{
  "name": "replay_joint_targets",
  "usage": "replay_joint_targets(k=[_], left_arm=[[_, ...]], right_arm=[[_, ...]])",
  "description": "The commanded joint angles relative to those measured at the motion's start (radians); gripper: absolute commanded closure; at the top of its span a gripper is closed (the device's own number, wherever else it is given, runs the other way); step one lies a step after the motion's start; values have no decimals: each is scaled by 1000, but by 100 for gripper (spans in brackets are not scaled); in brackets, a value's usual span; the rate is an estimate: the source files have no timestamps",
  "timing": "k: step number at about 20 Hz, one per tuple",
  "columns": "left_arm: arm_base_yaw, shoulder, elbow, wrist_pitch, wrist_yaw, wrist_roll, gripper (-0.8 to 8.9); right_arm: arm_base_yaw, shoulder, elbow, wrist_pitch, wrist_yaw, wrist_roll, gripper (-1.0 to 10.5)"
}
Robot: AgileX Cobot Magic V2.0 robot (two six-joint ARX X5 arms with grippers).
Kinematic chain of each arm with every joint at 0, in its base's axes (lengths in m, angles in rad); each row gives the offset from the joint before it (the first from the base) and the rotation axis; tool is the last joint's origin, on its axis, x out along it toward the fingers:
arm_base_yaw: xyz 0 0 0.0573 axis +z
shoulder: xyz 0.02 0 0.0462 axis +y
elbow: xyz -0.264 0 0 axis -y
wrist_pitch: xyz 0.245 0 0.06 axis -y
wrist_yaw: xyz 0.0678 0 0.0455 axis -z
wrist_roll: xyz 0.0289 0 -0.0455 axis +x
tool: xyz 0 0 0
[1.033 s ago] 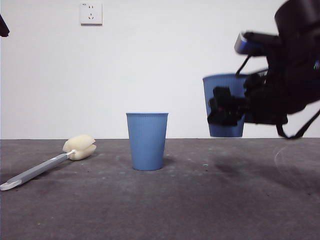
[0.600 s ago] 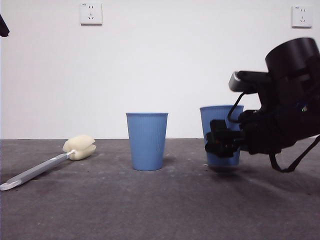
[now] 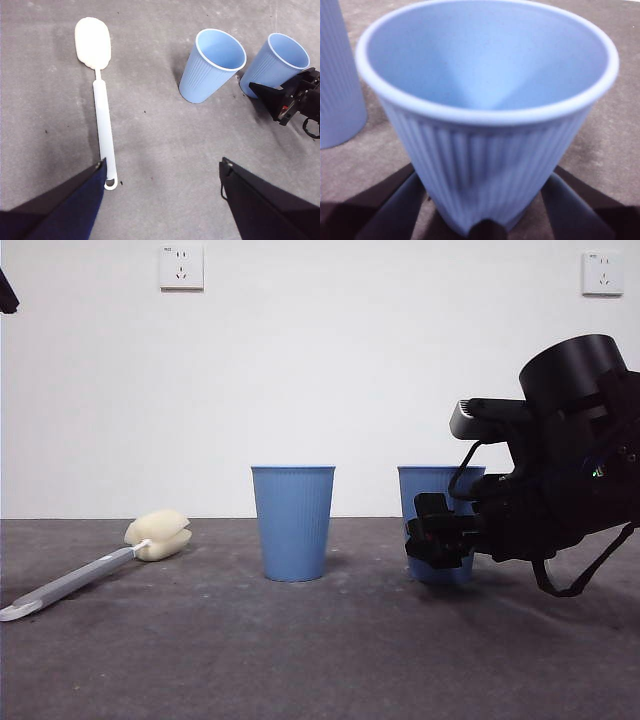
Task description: Pick up the cup brush,pick up the cup,insert the brush into the cup,clean the cup,put the cup brush back,put the cup back to the fixed position on the table
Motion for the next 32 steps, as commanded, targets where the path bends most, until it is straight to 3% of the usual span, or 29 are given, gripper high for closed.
replay_joint_targets(k=[1, 4, 8, 14, 17, 20, 24, 26, 29, 31, 32], left_arm=[[3, -2, -8, 4, 5, 18, 436], [3, -2, -8, 0, 5, 18, 436], [3, 0, -8, 0, 5, 28, 436], [3, 2, -8, 0, 5, 28, 436], [3, 2, -8, 0, 5, 28, 436], [3, 2, -8, 0, 5, 28, 436], [3, 2, -8, -8, 17, 28, 436], [3, 5, -8, -31, 62, 28, 436], [3, 11, -8, -70, 140, 28, 437], [3, 13, -8, -83, 196, 28, 472], [3, 14, -8, -87, 222, 28, 570]], right_arm=[[1, 25, -14, -87, -3, 4, 652], [1, 10, -14, -113, -21, 6, 528], [1, -25, -14, -157, -21, 7, 467], [2, -134, -14, -339, -35, 8, 469], [2, -266, -15, -526, -41, 21, 471], [2, -452, -15, -761, -98, 57, 474], [2, -781, -14, -1167, -266, 148, 479], [2, -927, 1, -1361, -335, 158, 479], [2, -1098, 87, -1674, -370, 153, 493], [2, -1164, 157, -1808, -370, 146, 637], [2, -1188, 199, -1865, -370, 127, 728]])
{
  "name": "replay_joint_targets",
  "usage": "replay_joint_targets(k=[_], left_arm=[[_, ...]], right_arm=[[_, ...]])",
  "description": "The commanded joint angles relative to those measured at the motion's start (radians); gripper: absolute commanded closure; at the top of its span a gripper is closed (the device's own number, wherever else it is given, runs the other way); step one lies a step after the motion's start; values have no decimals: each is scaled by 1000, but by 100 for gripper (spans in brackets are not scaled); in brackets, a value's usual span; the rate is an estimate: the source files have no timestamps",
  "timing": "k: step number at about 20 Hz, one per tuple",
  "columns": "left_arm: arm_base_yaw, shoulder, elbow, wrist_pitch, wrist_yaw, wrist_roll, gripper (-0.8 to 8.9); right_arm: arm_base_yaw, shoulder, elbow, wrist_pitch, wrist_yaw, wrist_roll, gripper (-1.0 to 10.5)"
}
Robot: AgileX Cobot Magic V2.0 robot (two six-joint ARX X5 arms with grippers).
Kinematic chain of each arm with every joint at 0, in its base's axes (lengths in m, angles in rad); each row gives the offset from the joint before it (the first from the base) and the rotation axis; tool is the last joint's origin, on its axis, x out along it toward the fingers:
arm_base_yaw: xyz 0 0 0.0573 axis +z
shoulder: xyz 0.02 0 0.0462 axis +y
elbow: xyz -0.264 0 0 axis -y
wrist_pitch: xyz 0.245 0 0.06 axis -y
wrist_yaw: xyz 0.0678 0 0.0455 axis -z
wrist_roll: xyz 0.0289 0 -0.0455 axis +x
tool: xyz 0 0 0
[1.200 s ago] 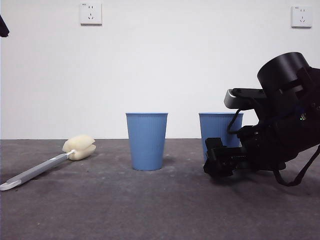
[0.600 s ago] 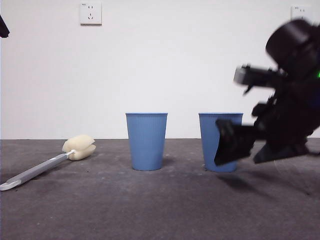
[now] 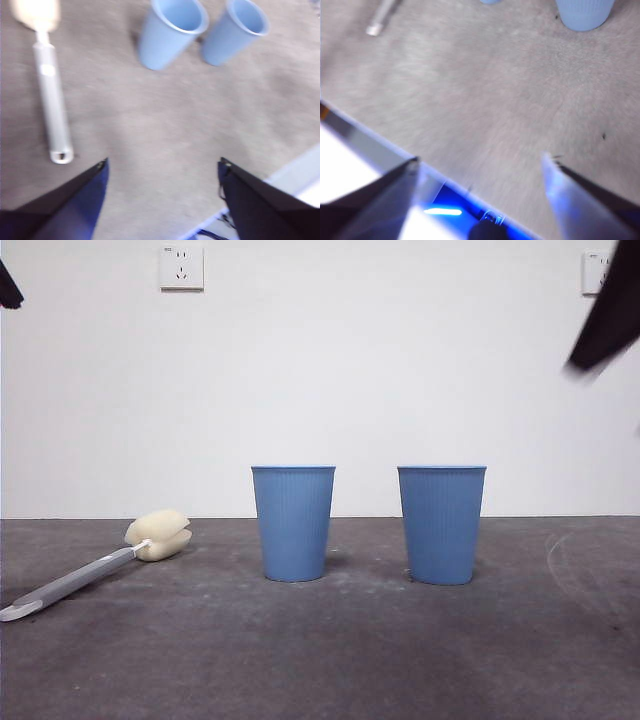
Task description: Pick up the cup brush,pick up the cup,insert the brush into the cup,clean the cup,put the cup brush back,put the cup back to the fixed position on the table
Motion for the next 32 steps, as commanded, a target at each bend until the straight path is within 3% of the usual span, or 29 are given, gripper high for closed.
replay_joint_targets(k=[1, 2, 3, 13, 20, 22, 26, 28, 32], left_arm=[[3, 0, -8, -5, 34, 12, 668], [3, 0, -8, -8, 33, 12, 779], [3, 0, -8, -10, 34, 12, 830], [3, 10, -6, 15, 22, 12, 821], [3, 45, -6, 22, 4, 22, 822], [3, 57, -6, 56, -63, 69, 821], [6, 53, -9, 354, -109, 321, 821], [45, 18, -9, 479, -198, 428, 817], [193, -131, -95, 647, -235, 463, 817]], right_arm=[[2, -29, 66, -91, -2, -30, 812], [2, -35, 93, -121, -2, -43, 922], [2, -36, 114, -144, -1, -49, 958], [2, -34, 153, -186, 10, -18, 945], [2, -34, 153, -187, 81, -18, 945], [2, -34, 153, -186, 105, -18, 945], [2, -34, 153, -186, 141, -18, 945], [2, -34, 153, -187, 158, -18, 945], [2, -34, 153, -187, 159, -18, 946]])
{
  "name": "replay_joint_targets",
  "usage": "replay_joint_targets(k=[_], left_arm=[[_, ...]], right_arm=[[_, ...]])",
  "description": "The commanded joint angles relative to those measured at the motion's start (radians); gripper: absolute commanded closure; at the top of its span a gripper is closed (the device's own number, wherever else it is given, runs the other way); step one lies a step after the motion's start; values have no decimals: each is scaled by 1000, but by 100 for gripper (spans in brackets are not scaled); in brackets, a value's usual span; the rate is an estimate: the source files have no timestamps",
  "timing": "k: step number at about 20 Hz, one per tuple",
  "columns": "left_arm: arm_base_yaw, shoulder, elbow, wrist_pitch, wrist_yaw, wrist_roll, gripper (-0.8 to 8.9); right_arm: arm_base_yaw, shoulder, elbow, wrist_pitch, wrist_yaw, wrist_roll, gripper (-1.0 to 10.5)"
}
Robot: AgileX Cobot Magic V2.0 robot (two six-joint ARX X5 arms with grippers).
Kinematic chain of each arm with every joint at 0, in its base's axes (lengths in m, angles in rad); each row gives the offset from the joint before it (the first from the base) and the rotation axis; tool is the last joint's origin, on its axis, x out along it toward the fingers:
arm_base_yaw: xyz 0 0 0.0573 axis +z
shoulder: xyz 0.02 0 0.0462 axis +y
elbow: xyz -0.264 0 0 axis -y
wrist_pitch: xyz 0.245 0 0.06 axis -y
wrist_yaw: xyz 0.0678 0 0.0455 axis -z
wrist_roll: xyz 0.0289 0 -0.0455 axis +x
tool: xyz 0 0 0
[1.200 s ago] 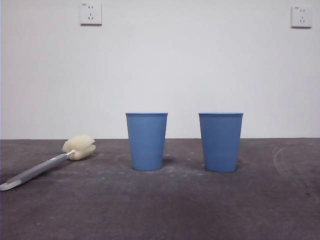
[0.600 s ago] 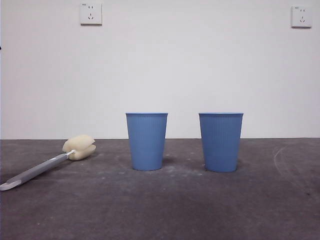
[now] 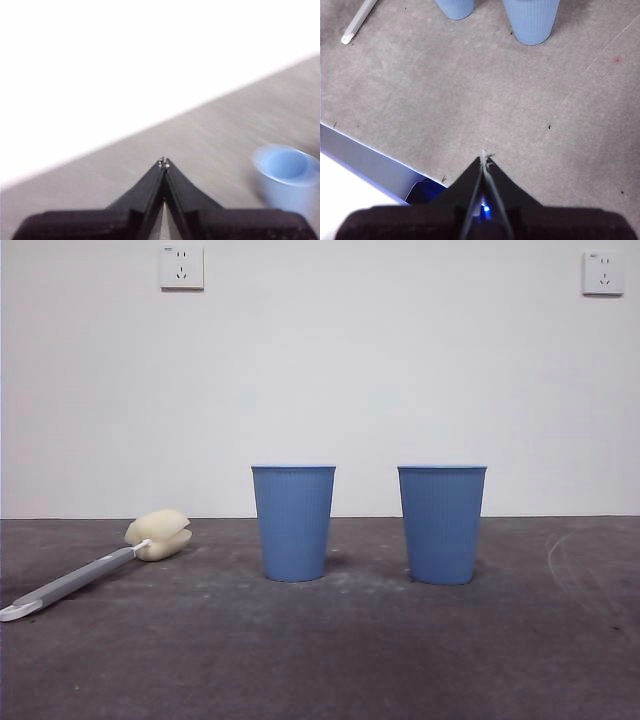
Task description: Pick up the cup brush,pick up the cup,insert the brush into the cup,clean the cup,put the cup brush back,put the cup back to the fixed position on the table
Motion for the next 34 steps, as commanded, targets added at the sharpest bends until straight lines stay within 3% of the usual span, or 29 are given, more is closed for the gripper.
replay_joint_targets(k=[1, 4, 13, 17, 19, 33, 34], left_arm=[[73, -89, -105, 80, -54, 41, 817], [141, -235, -306, 179, -102, -7, 817], [154, -515, -675, 167, -101, -158, 817], [151, -584, -687, 10, -101, -179, 816], [145, -584, -686, 8, -94, -213, 817], [147, -501, -686, 7, -101, -212, 817], [147, -493, -686, 7, -101, -212, 817]], right_arm=[[2, 1, 5, 2, 1, 7, 946], [2, 1, 5, 2, 1, 7, 946], [2, 1, 5, 2, 1, 7, 945], [2, 1, 5, 3, 1, 7, 945], [2, 1, 5, 2, 1, 7, 945], [2, 12, 5, 2, 1, 7, 946], [-4, 2, 5, 11, 14, -23, 945]])
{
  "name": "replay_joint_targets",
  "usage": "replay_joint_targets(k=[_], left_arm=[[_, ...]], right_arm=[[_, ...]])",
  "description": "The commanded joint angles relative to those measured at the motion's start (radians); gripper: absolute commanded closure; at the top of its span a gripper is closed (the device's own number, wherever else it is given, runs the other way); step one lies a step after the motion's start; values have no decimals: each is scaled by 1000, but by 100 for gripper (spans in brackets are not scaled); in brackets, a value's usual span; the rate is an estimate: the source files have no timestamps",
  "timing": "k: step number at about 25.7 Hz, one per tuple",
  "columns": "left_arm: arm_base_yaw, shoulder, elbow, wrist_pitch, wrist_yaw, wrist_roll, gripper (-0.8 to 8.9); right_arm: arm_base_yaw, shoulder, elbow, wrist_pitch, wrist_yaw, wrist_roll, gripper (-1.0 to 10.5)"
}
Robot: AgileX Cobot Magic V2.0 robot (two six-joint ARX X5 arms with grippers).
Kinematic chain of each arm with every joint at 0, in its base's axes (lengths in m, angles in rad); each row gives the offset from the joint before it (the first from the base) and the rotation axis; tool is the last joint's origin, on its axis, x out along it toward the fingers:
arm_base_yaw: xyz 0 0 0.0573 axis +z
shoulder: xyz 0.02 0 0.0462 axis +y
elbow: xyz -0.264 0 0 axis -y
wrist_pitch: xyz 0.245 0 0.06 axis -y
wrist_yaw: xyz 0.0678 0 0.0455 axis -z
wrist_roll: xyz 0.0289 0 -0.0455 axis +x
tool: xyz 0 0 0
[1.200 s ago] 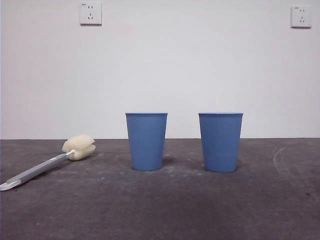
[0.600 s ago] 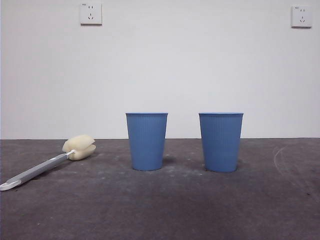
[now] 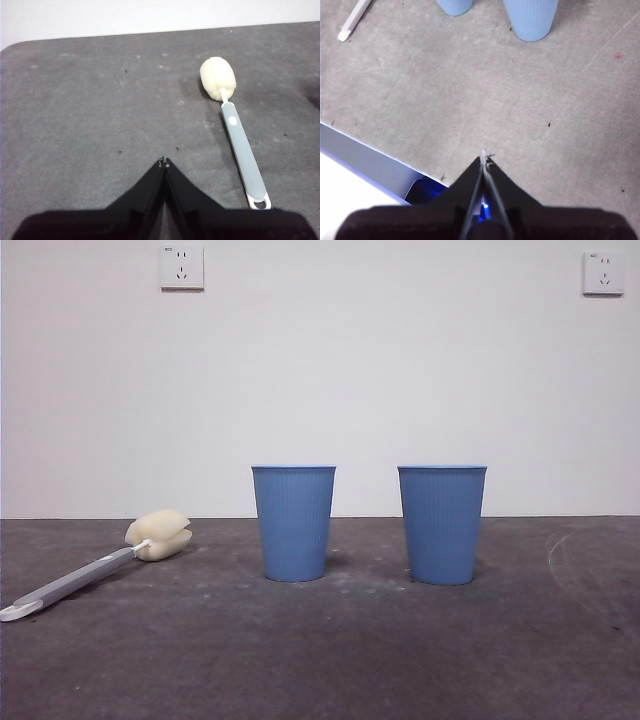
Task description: Pick up the cup brush,pick up the cup,insert the brush into the cup,clean the cup,put the cup brush back,put the cup back to the fixed position on the table
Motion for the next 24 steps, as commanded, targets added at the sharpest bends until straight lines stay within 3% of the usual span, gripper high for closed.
replay_joint_targets(k=[1, 4, 9, 13, 24], left_arm=[[-1, 14, -7, 6, -2, -6, 817], [-1, 38, -7, 7, -2, -6, 817], [0, 81, -7, 6, -2, -6, 817], [-1, 112, -7, 7, -2, -6, 817], [0, 148, -7, 34, -2, -6, 817]], right_arm=[[-14, -31, 3, 41, 43, -60, 945], [-85, -118, -24, 243, 26, -139, 946], [-286, -346, -249, 550, 13, -148, 946], [-367, -505, -496, 698, 21, -147, 945], [-381, -668, -785, 763, 98, -146, 946]])
